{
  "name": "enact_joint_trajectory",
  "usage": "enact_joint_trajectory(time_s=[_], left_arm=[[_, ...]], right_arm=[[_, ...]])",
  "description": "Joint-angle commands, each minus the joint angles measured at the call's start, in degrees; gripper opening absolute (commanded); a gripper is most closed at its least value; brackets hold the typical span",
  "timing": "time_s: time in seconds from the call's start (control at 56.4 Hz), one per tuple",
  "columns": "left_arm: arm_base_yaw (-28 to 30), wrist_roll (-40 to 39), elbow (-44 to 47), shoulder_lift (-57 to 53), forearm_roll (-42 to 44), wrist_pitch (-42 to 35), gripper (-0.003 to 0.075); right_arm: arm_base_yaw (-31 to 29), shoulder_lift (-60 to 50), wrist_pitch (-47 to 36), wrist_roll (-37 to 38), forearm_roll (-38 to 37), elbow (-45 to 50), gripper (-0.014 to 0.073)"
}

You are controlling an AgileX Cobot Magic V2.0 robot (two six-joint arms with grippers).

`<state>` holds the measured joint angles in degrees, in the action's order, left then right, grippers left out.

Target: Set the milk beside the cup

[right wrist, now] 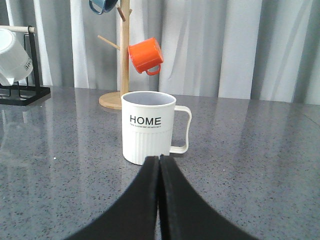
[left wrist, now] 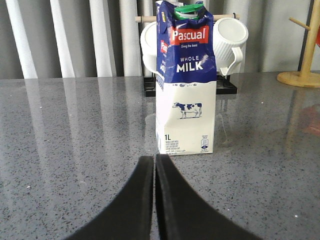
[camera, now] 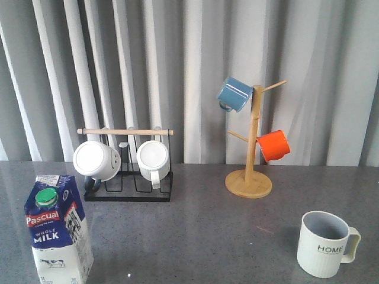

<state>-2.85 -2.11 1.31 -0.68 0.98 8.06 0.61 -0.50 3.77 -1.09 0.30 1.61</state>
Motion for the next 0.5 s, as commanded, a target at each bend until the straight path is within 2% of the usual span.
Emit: enact_joint_trajectory(time_s=[0.0, 0.142, 0.23, 0.301, 0.372, 0.425, 0.479], left_arm=[[-0.1, -0.5, -1.2, -0.7, -0.4, -3.8, -0.0006], [-0.1, -0.5, -1.2, -0.7, -0.4, -3.8, -0.0006], [-0.1, -0.5, -1.3, -0.7, -0.3, -4.6, -0.0006], [0.0, -1.5, -1.9, -0.7, -1.0, -10.1, -0.0006], [-0.1, -6.5, -3.0, -0.7, -4.0, -19.9, -0.0006], [-0.1, -7.9, -5.3, -0.5, -4.9, -26.3, -0.0006], [-0.1, -6.5, -9.3, 0.7, -4.9, -29.1, -0.0006]], right_arm=[[-0.2, -0.9, -4.1, -0.1, -0.3, 0.6, -0.0008], [-0.2, -0.9, -6.6, -0.1, -0.3, 0.5, -0.0008], [-0.2, -0.9, -14.5, 0.6, -0.3, 0.4, -0.0008], [-0.2, -0.9, -24.8, 4.2, 1.7, -0.4, -0.0008], [-0.2, -0.9, -34.5, 7.5, 2.4, -2.8, -0.0008], [-0.2, -0.3, -38.0, 7.2, 2.2, -6.1, -0.0008], [-0.2, 2.2, -36.4, 6.8, 1.9, -10.7, -0.0008]])
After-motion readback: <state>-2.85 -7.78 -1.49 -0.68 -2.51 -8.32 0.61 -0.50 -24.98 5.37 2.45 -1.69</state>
